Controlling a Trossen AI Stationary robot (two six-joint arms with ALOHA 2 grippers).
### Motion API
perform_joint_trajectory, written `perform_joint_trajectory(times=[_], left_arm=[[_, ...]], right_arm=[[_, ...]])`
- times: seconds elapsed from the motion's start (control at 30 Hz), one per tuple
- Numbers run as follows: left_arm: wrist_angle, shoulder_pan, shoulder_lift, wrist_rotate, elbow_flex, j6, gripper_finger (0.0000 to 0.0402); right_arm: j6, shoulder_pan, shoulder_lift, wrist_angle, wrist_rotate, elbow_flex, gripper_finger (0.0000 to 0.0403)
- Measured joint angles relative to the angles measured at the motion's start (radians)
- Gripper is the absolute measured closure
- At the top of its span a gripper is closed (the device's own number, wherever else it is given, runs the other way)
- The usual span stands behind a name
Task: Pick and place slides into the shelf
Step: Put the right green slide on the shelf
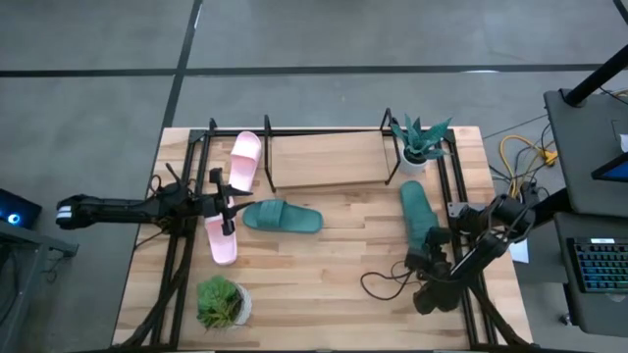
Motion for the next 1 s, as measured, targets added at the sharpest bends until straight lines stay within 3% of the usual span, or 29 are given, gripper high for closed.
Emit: perform_joint_trajectory(times=[0.37, 1.0], left_arm=[[-0.001, 0.000, 0.000, 0.000, 0.000, 0.000, 0.0310], [0.000, 0.000, 0.006, 0.000, -0.001, 0.000, 0.0310]], right_arm=[[0.130, 0.000, 0.007, 0.006, 0.057, -0.065, 0.0189], [0.148, -0.002, 0.007, 0.113, 0.105, -0.131, 0.0189]])
